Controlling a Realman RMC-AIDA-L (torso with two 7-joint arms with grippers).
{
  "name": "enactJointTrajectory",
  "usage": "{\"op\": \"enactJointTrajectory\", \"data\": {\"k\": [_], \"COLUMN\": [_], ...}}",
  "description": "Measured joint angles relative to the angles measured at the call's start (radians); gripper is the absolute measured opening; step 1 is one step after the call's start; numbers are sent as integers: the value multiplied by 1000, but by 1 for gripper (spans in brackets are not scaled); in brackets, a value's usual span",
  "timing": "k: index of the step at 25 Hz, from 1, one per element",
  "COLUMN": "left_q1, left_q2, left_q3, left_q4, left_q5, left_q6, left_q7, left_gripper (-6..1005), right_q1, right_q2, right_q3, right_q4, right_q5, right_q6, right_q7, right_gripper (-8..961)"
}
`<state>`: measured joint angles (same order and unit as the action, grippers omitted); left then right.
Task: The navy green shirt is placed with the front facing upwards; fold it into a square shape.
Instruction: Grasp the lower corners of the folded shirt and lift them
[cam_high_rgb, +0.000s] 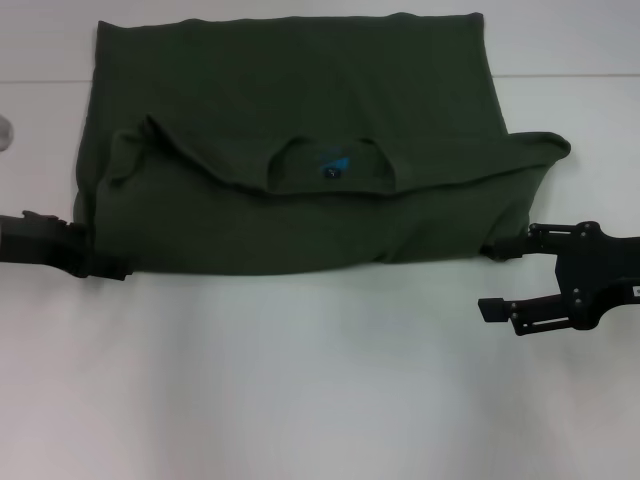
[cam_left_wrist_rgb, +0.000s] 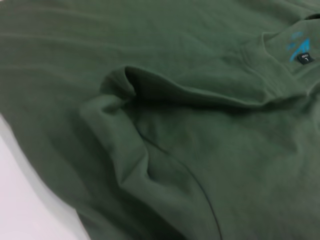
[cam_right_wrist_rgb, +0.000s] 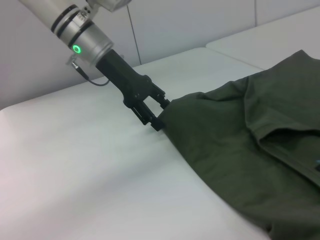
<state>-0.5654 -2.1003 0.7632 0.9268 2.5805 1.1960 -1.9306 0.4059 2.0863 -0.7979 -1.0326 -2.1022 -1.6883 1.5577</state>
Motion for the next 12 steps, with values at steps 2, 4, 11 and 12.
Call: {"op": "enactJointTrajectory", "data": {"k": [2, 4, 11, 12], "left_q1": [-4, -9, -19, -20], "left_q2": [-6, -7, -2, -2], "left_q3": [10, 12, 10, 10], "left_q4": [-5, -12, -22, -21], "left_q5": [1, 4, 45, 49], "left_q6": [-24, -39, -47, -45], "left_q7": [-2, -2, -16, -22], "left_gripper": [935, 934, 896, 887], "right_q1": [1, 2, 0, -1], "right_q2": [0, 0, 0, 0], "right_q3": [-1, -1, 5, 5], "right_q4": [4, 5, 6, 6], "right_q5": [0, 1, 2, 2], "right_q6": [2, 4, 9, 11], "right_q7": [0, 0, -1, -1], "right_gripper": [926, 926, 925, 925]}}
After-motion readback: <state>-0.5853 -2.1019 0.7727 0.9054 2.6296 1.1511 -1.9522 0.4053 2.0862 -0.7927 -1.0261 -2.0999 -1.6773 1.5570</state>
